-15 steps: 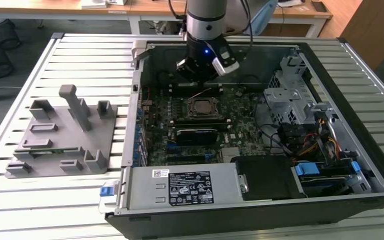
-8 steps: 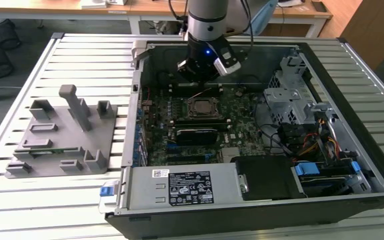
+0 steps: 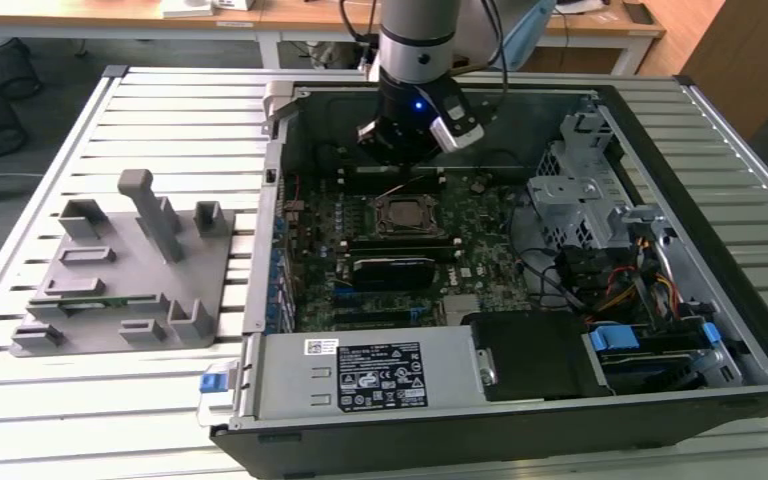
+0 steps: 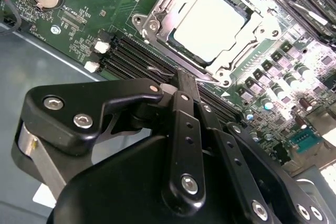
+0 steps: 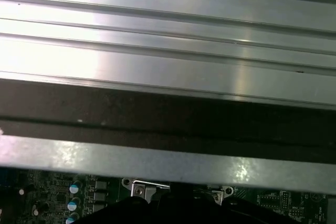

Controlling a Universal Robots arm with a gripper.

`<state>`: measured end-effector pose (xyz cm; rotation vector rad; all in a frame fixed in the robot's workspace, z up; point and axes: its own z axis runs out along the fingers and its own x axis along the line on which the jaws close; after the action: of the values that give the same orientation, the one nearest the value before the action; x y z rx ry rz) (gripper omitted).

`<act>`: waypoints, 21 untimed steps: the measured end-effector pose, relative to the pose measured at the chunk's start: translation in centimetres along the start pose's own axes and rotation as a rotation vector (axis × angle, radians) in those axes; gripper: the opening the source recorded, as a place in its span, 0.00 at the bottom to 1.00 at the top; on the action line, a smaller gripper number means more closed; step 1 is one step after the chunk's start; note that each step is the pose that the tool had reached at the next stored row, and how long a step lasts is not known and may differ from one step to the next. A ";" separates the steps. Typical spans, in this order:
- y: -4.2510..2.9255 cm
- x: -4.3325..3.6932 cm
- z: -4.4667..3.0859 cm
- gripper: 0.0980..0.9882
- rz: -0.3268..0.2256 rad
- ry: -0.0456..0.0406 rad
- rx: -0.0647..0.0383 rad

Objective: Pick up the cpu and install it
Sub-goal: 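Install the first cpu locking lever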

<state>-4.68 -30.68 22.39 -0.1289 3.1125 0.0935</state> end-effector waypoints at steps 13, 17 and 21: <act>0.28 -0.55 0.51 0.01 0.000 0.0001 0.000; 0.27 -0.75 0.73 0.01 0.000 0.0000 0.000; 0.23 -0.96 1.00 0.01 0.000 0.0001 0.000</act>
<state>-3.72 -30.31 21.43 -0.1293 3.1125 0.0933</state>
